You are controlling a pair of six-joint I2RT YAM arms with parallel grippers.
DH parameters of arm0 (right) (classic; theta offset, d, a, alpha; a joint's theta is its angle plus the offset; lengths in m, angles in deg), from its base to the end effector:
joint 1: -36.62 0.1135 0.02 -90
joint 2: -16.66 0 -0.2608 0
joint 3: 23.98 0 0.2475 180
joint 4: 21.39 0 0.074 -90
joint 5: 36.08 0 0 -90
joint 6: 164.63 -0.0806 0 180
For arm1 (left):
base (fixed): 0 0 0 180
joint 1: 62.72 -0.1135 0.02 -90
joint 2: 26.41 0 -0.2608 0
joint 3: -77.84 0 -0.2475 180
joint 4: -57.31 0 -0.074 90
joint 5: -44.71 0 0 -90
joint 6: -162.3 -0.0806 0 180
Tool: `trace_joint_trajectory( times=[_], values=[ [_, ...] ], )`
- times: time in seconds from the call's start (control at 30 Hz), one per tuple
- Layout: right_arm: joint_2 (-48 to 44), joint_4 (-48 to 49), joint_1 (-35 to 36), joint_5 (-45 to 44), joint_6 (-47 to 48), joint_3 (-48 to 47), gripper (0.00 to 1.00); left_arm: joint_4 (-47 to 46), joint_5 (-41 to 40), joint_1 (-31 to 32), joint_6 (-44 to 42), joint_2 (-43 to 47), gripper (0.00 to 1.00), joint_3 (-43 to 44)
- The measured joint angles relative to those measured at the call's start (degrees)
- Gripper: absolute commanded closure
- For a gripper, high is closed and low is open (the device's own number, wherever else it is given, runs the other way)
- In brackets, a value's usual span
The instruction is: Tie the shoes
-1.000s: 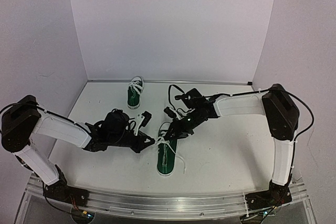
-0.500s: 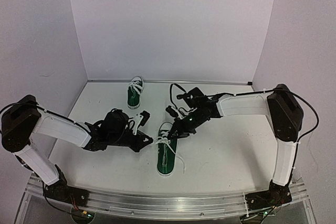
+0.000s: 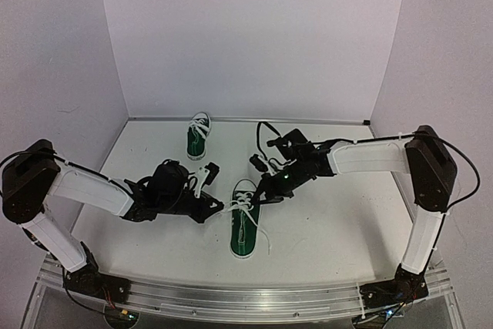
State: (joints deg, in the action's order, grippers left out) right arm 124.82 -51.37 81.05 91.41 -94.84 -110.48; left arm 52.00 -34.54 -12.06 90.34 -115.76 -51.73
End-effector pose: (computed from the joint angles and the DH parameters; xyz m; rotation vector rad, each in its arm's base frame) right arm 0.2634 0.3269 0.1618 -0.8595 2.5187 1.2495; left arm 0.2021 -0.2703 0.1340 0.7513 2.1578 -0.8675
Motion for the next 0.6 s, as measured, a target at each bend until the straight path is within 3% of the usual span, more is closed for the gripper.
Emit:
trace_joint_trajectory(
  times=[0.07, 0.2, 0.6],
  values=[
    [0.0, 0.0, 0.0, 0.7, 0.0, 0.1, 0.83, 0.0, 0.0, -0.1, 0.0, 0.0, 1.00, 0.0],
    [0.5, -0.5, 0.0, 1.6, 0.2, -0.4, 0.72, 0.4, 0.0, -0.1, 0.0, -0.1, 1.00, 0.1],
    [5.8, -2.7, 0.0, 0.7, 2.4, -7.1, 0.75, 0.4, 0.1, -0.1, 0.0, -0.4, 1.00, 0.8]
  ],
)
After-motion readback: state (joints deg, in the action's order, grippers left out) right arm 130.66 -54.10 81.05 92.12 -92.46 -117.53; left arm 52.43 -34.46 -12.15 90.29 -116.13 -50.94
